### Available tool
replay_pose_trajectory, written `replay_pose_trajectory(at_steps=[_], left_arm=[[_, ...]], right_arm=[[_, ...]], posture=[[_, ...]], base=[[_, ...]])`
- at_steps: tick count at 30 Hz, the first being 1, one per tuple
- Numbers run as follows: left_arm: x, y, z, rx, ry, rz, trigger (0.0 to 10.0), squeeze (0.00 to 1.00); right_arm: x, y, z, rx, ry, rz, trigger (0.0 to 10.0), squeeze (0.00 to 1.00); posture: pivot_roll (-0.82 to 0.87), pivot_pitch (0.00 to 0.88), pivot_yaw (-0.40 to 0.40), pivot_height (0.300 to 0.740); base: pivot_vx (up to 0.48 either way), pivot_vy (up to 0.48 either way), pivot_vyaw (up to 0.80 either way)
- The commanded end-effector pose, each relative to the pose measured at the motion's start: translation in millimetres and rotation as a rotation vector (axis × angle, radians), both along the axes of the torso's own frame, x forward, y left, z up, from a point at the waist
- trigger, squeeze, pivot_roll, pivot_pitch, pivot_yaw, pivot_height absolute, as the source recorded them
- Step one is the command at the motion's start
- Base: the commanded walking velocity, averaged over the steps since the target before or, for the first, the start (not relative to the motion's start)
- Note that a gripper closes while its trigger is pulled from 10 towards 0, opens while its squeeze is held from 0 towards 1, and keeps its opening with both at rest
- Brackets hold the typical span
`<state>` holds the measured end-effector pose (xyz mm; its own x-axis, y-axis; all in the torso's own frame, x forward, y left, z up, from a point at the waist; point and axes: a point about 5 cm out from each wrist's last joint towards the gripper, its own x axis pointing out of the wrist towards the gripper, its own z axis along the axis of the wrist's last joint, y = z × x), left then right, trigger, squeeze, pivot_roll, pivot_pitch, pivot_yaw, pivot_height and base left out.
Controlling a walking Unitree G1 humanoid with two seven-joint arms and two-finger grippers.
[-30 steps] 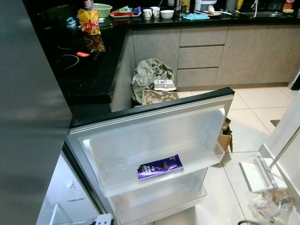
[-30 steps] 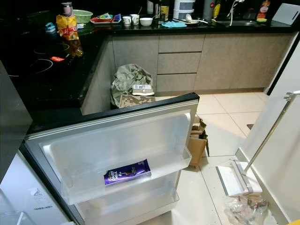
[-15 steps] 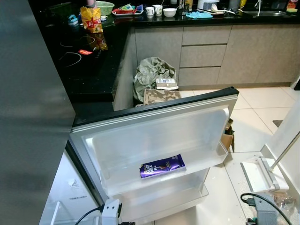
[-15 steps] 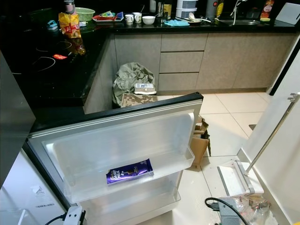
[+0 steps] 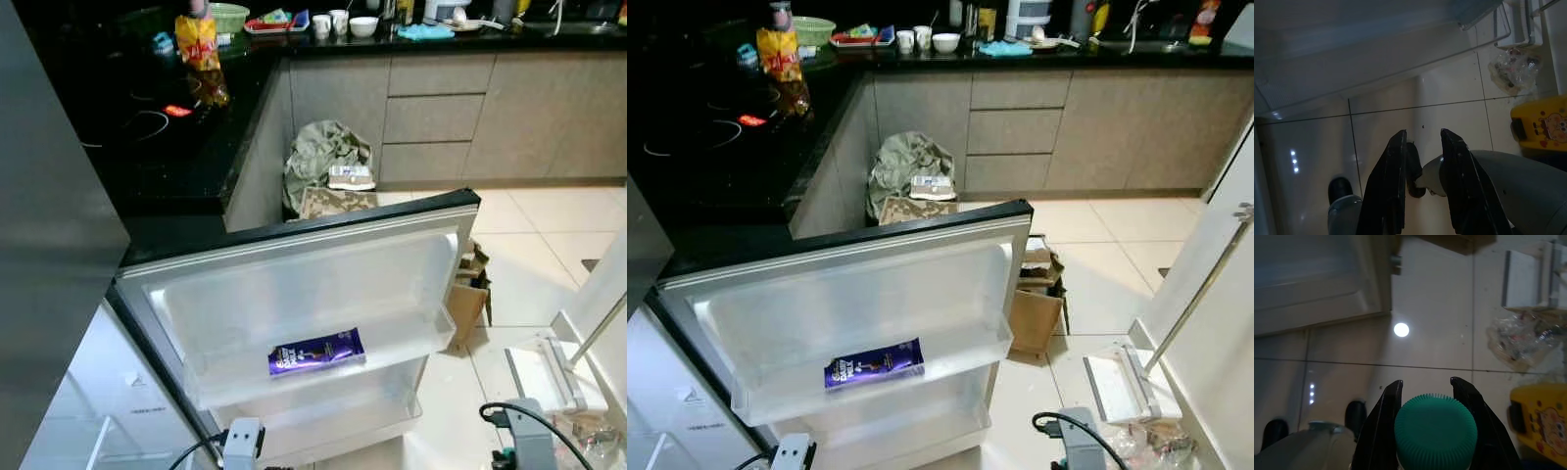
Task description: Restocking fridge
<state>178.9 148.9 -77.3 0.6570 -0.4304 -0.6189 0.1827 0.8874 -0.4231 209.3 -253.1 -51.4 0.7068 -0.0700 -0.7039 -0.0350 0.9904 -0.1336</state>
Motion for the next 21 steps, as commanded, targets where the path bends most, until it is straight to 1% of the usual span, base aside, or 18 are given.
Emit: replay_pose_trajectory(at_steps=[1,3,5,9,10,11,15,19,21], left_arm=[[-4.4,-0.4,-2,-0.010,0.016,-0.014,10.0,0.00],[-4.0,-1.2,-1,-0.019,0.012,-0.023,10.0,0.00],[-3.9,-2.9,-1,-0.037,0.006,-0.035,10.0,0.00],[-3.9,-2.3,-1,-0.029,0.007,-0.022,10.0,0.00],[-3.3,-1.2,-1,-0.015,0.003,-0.010,10.0,0.00],[-2.2,-0.3,-1,-0.021,0.002,0.013,10.0,0.00],[2.6,0.7,2,-0.028,-0.025,0.023,10.0,0.00],[3.4,1.7,3,-0.032,-0.029,0.025,10.0,0.00],[4.5,4.2,4,-0.036,-0.041,0.026,10.0,0.00]], right_arm=[[1.3,4.6,-1,0.002,0.000,0.029,10.0,0.00],[2.2,5.5,0,0.003,-0.001,0.033,10.0,0.00],[3.6,10.0,-1,0.012,-0.001,0.058,10.0,0.00],[3.9,14.6,-2,0.016,0.001,0.079,10.0,0.00],[3.8,16.7,-2,0.017,0.003,0.089,10.0,0.00],[4.1,19.2,-3,0.020,0.003,0.099,10.0,0.00],[7.6,29.5,-2,0.032,-0.006,0.171,10.0,0.00],[9.5,31.4,-1,0.026,-0.011,0.203,10.0,0.00],[13.9,34.1,2,0.028,-0.025,0.240,10.0,0.00]], posture=[[-0.08,0.036,0.006,0.740],[-0.08,0.036,0.006,0.740],[-0.08,0.036,0.005,0.740],[-0.08,0.036,0.006,0.740],[-0.08,0.036,0.006,0.740],[-0.08,0.036,0.006,0.740],[-0.08,0.039,0.004,0.740],[-0.08,0.039,0.004,0.740],[-0.08,0.039,0.004,0.740]], base=[[0.000,0.000,0.00],[0.000,-0.465,0.00],[0.000,-0.465,0.00],[0.000,-0.465,0.00],[0.000,-0.420,0.00],[0.000,0.000,0.00],[0.000,0.000,0.00],[0.000,0.000,0.00],[0.000,0.000,0.00]])
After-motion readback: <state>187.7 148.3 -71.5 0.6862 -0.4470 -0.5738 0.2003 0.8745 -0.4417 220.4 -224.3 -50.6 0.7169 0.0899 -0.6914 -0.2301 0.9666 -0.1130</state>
